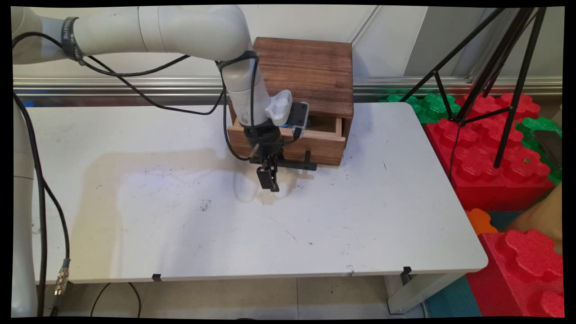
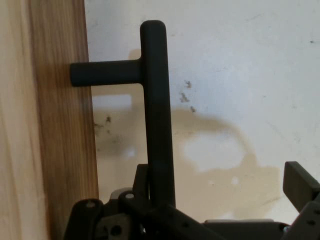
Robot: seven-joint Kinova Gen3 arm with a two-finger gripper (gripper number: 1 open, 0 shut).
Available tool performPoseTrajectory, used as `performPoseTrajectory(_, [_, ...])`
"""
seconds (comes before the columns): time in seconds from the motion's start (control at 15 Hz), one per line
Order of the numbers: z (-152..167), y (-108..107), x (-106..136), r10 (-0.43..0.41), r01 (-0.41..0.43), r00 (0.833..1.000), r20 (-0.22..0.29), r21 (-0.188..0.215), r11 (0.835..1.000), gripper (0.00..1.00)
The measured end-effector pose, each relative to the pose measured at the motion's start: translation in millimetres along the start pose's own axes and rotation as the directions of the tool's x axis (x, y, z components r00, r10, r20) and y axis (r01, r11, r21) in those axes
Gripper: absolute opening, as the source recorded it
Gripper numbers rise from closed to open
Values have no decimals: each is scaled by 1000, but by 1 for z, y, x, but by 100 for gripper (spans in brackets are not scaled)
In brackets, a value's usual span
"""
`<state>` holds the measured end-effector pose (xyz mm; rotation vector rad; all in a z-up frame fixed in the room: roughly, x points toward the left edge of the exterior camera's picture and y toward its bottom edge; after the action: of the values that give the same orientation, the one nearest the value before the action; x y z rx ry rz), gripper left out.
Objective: Open the drawer
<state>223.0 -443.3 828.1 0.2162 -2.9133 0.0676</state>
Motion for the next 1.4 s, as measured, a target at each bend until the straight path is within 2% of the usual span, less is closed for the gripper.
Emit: performPoseTrajectory(1.4, [2, 51, 9, 7, -8, 1000, -19, -23, 1000, 100])
